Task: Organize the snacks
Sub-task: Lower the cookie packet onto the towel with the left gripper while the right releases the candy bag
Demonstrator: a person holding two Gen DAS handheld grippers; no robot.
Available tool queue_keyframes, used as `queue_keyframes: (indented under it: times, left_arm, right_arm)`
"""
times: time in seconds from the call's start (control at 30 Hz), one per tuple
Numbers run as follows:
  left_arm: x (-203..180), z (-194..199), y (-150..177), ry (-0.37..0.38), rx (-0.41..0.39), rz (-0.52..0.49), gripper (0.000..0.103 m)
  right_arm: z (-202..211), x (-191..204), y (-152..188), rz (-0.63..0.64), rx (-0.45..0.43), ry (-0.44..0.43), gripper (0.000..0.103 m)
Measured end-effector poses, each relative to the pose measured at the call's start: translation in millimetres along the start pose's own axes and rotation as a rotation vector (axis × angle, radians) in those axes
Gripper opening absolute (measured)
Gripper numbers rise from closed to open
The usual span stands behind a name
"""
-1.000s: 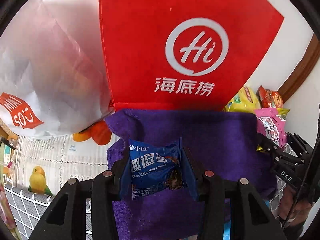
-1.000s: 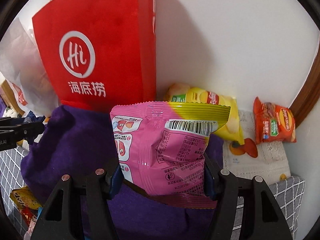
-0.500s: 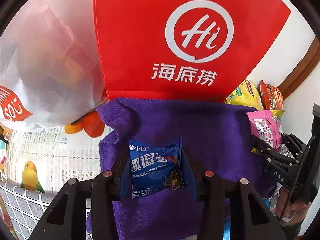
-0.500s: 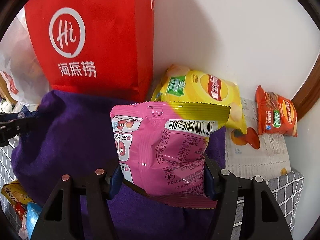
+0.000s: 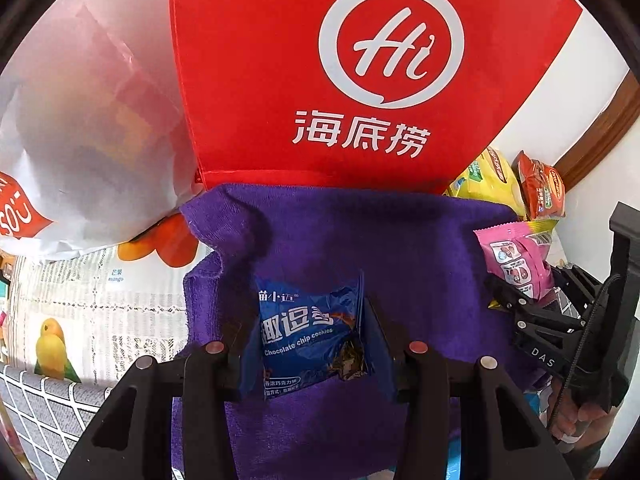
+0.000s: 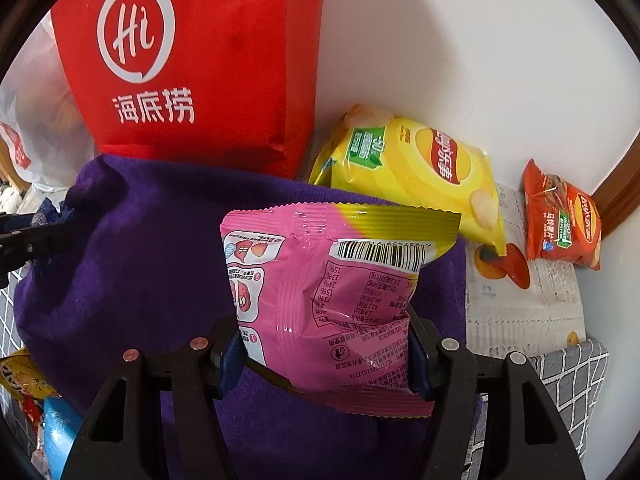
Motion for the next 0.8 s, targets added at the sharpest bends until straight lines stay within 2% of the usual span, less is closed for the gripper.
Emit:
queue_keyframes:
  times: [0.53,0.63,0.8]
  left_arm:
    - [-12,-11,5,0.003,0.025,-0.029,0.045]
    - [-12,-12,6,0.003,0.030,-0.031,0.045]
    - [-12,-15,7,0.005,0.038,-0.026,0.046]
  right_arm:
    - [2,8,0,0.026,0.017,-0.026,0.066]
    - [5,9,-2,0.039,-0.005,-0.020,0.077]
    - [12,8,-6,0.052,-0.034,-0.002,0.079]
Point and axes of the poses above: each gripper's, at about its wrist camera, not at the fingertips, and z roughly against the way its jaws point, x to its left, y to its underside, the point moved 10 cm from there along -z, roughly the way its jaws point, and after that the axes turned 3 degrees about -y, right-handed, at the moved point
